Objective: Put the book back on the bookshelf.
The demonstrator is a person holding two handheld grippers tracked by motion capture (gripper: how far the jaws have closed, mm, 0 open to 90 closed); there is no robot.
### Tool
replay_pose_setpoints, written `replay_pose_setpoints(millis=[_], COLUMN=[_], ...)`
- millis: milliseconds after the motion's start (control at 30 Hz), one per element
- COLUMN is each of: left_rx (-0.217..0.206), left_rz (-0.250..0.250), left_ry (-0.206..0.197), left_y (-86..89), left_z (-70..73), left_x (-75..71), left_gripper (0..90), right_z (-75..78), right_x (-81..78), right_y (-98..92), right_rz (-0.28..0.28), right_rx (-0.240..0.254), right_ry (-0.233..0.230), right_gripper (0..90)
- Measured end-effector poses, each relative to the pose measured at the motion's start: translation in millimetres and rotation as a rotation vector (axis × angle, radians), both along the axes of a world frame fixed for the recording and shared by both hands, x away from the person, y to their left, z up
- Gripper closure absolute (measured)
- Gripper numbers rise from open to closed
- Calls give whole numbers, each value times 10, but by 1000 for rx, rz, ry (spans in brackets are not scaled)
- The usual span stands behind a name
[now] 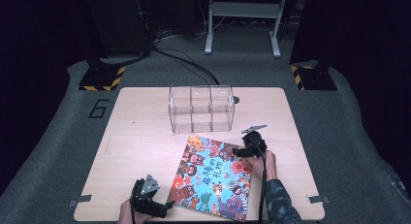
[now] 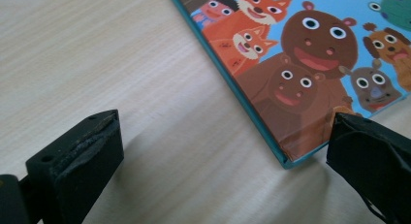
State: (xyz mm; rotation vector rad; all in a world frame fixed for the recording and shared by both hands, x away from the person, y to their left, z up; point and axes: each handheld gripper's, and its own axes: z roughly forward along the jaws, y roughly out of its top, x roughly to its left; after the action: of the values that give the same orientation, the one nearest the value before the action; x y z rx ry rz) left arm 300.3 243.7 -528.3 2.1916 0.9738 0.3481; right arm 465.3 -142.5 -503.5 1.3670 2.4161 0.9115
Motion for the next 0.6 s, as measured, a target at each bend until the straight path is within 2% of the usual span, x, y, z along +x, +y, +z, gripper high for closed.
replay_pose_setpoints(millis=[33, 133, 200, 267, 400, 433, 467, 600], left_rx=[9, 9, 27, 15, 32, 37, 30, 39], left_rz=[2, 17, 20, 29, 33, 29, 38, 47], left_ry=[-9, 1, 8, 17, 21, 32, 23, 29], left_y=[17, 55, 90, 91, 127, 136, 136, 153], left_z=[2, 9, 25, 22, 41, 51, 43, 51], left_x=[35, 136, 228, 252, 433, 469, 501, 629], left_gripper=[0, 0, 0, 0, 0, 0, 0, 0], right_z=[1, 7, 12, 7, -15, -22, -23, -14], right_x=[-27, -107, -156, -199, -282, -306, -333, -424], right_y=[-28, -107, -152, -207, -294, -318, -330, -370], right_rz=[-9, -29, -39, -50, -67, -63, -67, -73], right_rx=[-1, 3, 1, 12, 47, 51, 53, 59], right_ry=[1, 8, 21, 34, 47, 41, 39, 53], right_gripper=[354, 366, 372, 380, 397, 403, 410, 436])
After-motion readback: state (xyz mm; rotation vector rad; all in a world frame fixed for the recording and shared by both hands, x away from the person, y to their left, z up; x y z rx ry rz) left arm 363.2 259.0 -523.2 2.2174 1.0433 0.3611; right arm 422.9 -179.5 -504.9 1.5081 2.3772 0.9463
